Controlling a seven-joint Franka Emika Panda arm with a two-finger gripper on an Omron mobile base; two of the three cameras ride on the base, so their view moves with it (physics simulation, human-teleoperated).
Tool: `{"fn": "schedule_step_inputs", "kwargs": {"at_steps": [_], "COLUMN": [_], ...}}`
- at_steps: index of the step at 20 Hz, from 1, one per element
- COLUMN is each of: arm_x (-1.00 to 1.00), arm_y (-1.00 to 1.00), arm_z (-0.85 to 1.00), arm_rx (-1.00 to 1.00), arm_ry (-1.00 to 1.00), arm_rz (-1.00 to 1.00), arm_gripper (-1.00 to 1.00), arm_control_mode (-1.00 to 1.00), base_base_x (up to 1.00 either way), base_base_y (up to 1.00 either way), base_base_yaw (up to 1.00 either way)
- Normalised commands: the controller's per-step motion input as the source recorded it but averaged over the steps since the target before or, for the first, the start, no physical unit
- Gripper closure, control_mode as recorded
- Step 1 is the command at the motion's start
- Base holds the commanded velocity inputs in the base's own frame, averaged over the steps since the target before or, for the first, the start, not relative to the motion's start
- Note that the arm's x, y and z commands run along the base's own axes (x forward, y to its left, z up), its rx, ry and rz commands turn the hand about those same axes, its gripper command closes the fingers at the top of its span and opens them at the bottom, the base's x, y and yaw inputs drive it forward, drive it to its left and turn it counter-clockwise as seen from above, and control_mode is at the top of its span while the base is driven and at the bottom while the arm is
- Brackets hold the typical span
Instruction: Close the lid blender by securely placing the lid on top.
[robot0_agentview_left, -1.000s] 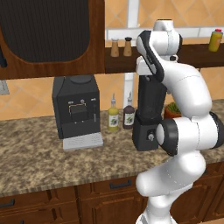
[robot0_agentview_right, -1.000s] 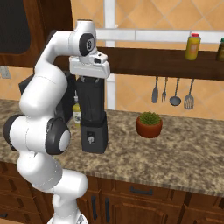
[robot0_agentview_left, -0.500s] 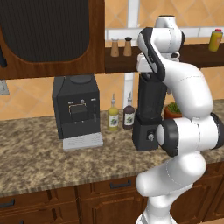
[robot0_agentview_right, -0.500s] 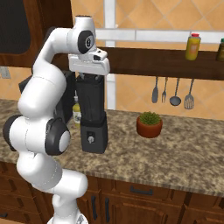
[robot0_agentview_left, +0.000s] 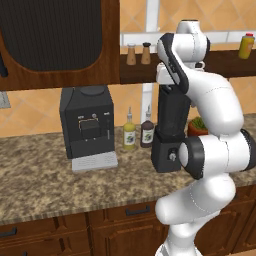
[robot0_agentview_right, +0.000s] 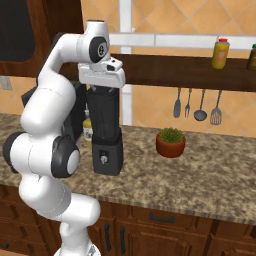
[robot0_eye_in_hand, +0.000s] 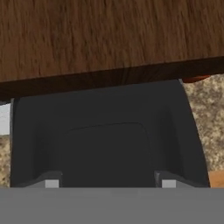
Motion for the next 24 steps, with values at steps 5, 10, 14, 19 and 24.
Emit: {"fn": "schedule_step_inputs", "kwargs": {"at_steps": [5, 10, 14, 19, 24], "arm_x": [0.10, 0.14, -0.07, -0.45, -0.74], "arm_y": [0.00, 0.00, 0.00, -0.05, -0.09], "arm_z": [-0.25, -0.40, -0.49, -0.02, 0.00], "arm_rx": [0.00, 0.00, 0.00, 0.00, 0.00], "arm_ry": [-0.07, -0.11, -0.06, 0.11, 0.28], "arm_rz": [0.00, 0.00, 0.00, 0.00, 0.00], "arm_gripper": [-1.00, -1.00, -1.00, -1.00, -1.00], "arm_control_mode": [-1.00, -1.00, -1.00, -1.00, -1.00], "base_base_x": [0.00, 0.00, 0.00, 0.00, 0.00], "base_base_y": [0.00, 0.00, 0.00, 0.00, 0.00], "base_base_yaw": [0.00, 0.00, 0.00, 0.00, 0.00]}}
